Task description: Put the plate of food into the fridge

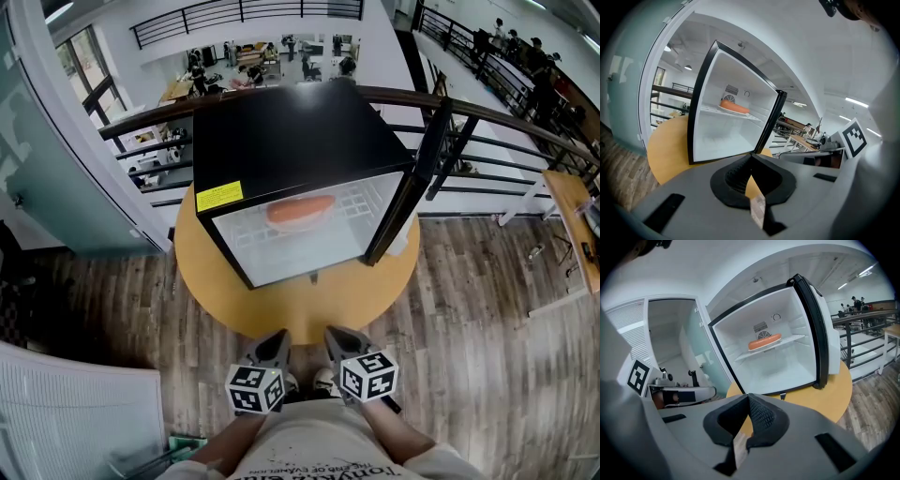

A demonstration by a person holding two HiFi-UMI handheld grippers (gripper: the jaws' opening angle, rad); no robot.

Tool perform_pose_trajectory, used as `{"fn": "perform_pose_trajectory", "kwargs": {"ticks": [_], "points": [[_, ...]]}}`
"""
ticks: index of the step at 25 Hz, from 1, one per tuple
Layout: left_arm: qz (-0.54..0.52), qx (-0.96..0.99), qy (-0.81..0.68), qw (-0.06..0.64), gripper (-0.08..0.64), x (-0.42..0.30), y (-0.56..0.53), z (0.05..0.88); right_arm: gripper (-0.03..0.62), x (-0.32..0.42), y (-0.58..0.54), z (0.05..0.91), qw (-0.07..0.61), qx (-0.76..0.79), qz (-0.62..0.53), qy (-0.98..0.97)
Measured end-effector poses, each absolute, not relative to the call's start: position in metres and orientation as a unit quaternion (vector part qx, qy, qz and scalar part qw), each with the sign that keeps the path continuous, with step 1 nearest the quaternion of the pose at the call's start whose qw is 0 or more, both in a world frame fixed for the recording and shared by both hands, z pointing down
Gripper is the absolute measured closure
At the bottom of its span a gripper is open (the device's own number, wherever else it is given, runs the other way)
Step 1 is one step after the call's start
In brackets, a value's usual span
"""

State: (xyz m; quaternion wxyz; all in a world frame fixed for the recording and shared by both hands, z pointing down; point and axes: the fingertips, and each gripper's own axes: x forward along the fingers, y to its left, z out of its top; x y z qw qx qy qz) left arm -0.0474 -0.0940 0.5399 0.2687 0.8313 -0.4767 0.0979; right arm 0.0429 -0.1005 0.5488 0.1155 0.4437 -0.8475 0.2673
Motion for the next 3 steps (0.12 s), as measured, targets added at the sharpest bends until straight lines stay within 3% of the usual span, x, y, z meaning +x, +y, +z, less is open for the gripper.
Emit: {"fn": "perform_pose_trajectory", "kwargs": {"ticks": [3], "points": [[0.098,0.83,-0.478,0.27,0.537,-0.0496,-0.0939,0.5409,0.568,0.0416,-0.1001,0.5489,0.114,0.445,0.268,-0.847]]}}
